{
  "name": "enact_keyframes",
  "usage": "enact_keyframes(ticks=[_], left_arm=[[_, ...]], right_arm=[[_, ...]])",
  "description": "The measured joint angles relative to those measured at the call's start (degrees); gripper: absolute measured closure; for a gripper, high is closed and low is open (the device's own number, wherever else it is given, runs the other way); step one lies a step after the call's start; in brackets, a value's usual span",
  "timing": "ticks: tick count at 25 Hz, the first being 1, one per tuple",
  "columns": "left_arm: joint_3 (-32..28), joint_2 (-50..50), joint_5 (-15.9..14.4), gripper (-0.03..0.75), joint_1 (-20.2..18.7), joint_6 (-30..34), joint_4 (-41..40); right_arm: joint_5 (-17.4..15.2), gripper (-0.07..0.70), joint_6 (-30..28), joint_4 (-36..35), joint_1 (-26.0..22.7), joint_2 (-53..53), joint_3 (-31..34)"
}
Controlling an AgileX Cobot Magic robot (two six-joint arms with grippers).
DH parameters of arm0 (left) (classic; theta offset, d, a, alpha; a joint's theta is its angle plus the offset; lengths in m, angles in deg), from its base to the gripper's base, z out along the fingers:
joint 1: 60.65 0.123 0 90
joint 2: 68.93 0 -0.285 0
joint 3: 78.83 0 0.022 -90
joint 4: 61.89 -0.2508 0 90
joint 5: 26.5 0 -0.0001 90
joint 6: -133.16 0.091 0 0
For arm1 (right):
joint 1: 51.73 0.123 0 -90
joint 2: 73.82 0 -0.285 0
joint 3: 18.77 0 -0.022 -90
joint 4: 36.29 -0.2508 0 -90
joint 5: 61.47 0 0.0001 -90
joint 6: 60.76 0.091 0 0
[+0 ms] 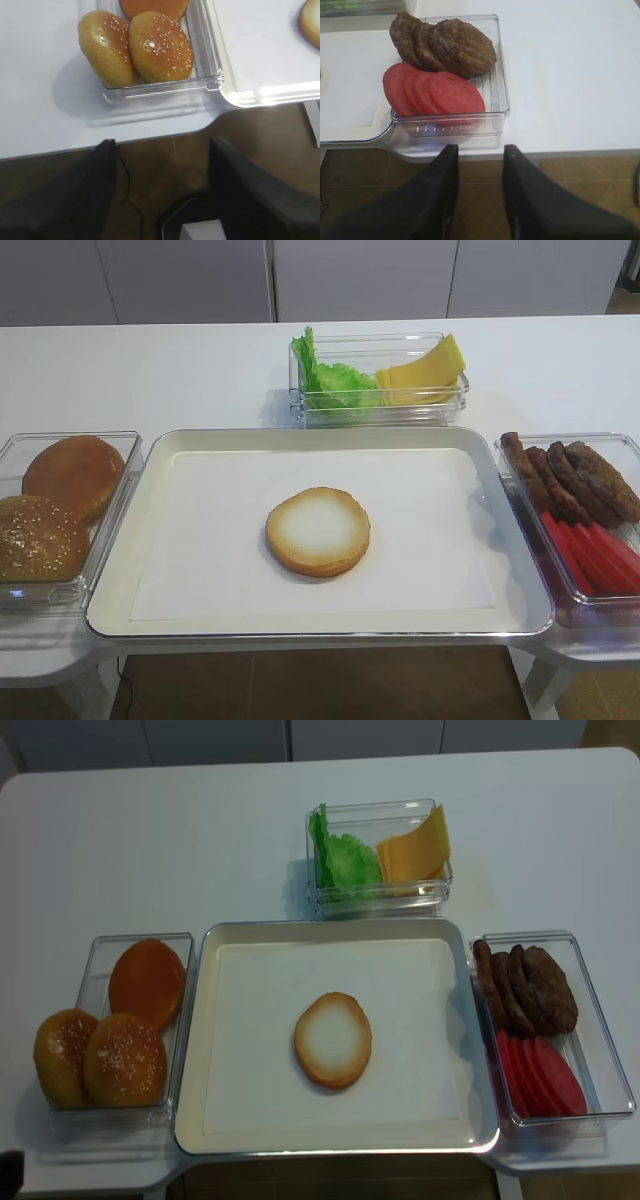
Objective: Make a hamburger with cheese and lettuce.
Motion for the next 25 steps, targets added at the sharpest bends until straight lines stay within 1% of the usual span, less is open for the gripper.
enact_keyframes(ticks=[9,13,17,21,25], left_arm=[[-7.1,17.2,-0.4,0.282,0.0,-0.1,0.0],[-9.2,23.9,-0.7,0.282,0.0,-0.1,0.0],[-10.9,25.4,-0.9,0.282,0.0,-0.1,0.0],[-12.1,25.5,0.8,0.282,0.0,-0.6,-1.2],[-12.9,25.5,2.1,0.282,0.0,-4.0,-3.6]], right_arm=[[0.0,0.383,0.0,0.0,0.0,0.0,0.0],[0.0,0.383,0.0,0.0,0.0,0.0,0.0],[0.0,0.383,0.0,0.0,0.0,0.0,0.0],[0.0,0.383,0.0,0.0,0.0,0.0,0.0],[0.0,0.383,0.0,0.0,0.0,0.0,0.0]])
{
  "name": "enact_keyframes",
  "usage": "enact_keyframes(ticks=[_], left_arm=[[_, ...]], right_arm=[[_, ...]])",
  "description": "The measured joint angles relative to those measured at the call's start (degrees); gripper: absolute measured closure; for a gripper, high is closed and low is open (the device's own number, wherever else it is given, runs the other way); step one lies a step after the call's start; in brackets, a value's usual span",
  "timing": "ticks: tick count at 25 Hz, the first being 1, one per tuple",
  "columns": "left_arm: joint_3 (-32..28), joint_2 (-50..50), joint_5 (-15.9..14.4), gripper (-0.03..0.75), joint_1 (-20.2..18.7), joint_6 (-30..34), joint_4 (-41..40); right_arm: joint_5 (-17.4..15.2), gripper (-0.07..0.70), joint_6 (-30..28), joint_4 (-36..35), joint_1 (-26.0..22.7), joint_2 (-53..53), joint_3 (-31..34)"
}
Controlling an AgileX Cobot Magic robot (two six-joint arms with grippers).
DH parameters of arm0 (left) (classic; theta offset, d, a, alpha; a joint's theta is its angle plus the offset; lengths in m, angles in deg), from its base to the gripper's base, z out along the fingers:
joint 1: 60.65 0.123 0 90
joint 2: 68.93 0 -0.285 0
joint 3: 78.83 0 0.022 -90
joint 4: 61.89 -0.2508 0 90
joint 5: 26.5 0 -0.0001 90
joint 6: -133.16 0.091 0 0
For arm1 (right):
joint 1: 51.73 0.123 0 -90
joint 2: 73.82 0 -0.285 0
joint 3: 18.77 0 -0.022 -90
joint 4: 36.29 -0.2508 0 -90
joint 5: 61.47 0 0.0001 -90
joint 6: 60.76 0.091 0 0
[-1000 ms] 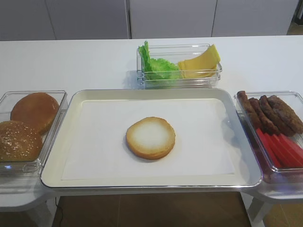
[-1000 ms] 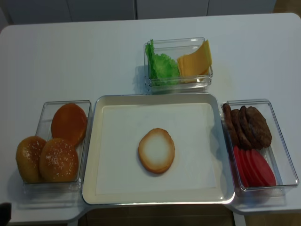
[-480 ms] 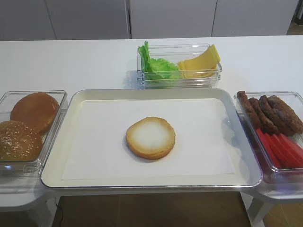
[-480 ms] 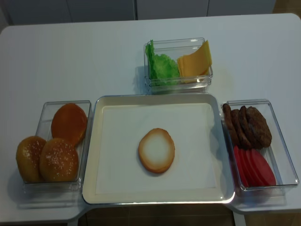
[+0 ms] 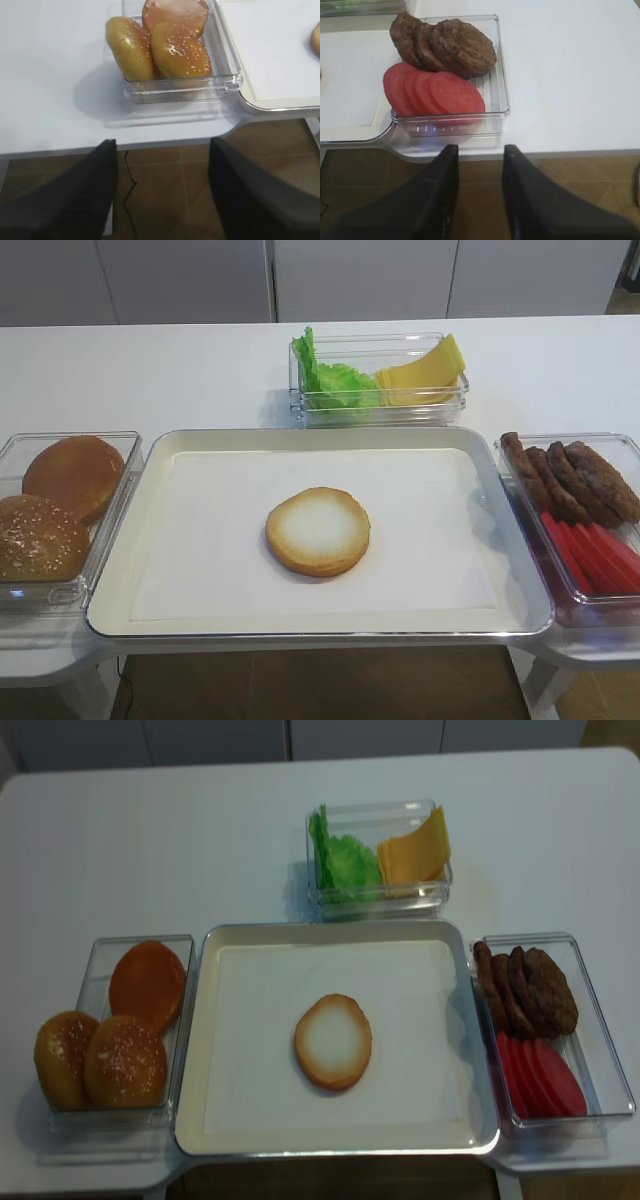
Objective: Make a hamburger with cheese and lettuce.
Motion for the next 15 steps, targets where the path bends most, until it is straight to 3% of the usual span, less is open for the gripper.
enact_keyframes(ticks=[15], left_arm=[[-1.3,0.0,2.1,0.283,0.0,-0.9,-1.0]], right_arm=[[0.0,0.383,0.0,0.0,0.0,0.0,0.0]])
